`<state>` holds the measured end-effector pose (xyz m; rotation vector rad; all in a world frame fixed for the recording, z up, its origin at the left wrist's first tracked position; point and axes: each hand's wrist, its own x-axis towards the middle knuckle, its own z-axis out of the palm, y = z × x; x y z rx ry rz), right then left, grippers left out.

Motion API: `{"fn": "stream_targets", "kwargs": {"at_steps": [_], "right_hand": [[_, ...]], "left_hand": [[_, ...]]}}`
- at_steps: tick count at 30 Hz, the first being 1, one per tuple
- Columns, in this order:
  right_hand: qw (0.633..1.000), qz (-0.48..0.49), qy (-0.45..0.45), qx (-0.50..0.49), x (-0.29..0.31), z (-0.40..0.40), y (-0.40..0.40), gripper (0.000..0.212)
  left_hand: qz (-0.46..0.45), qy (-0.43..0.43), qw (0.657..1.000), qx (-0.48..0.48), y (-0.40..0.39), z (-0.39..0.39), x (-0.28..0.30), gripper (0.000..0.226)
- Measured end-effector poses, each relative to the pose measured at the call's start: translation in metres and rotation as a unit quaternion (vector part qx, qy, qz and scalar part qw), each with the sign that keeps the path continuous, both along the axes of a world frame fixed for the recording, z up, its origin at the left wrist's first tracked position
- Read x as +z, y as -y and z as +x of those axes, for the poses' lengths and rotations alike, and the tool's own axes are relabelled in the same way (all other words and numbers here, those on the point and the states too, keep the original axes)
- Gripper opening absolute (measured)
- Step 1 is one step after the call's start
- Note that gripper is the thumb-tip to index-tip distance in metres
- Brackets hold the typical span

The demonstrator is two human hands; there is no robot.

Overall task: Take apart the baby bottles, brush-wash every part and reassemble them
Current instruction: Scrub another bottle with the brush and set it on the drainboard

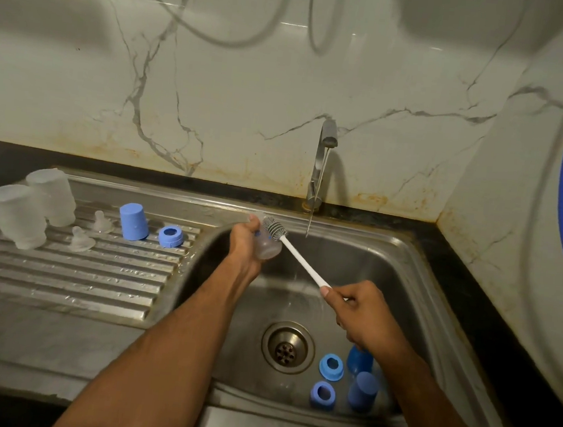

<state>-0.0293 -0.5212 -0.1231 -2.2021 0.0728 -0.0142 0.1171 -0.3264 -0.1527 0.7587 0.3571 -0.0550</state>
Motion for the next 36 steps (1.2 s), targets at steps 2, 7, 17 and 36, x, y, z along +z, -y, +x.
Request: {"fn": "stream_targets", "kwargs": {"at_steps": [2, 7, 17, 36], "right_hand": [[1.000, -0.010, 0.023, -0.018, -0.001, 0.005, -0.005, 0.036], [0.999, 0.006, 0.032, -0.023, 0.001, 0.013, -0.007, 0.035], [0.997, -0.063, 0.046, -0.012, -0.004, 0.007, -0.013, 0.034], [0.997, -0.037, 0.068, -0.017, -0.002, 0.013, -0.014, 0.040]], "left_hand": [[0.014, 0.015, 1.000, -0.020, 0.011, -0.005, 0.002, 0.033], [-0.033, 0.027, 0.999, -0.013, 0.011, -0.004, 0.004, 0.038], [0.030, -0.019, 0.998, 0.051, 0.015, -0.005, 0.003, 0.024], [0.016, 0.062, 0.998, 0.006, 0.012, -0.008, 0.011, 0.047]]}}
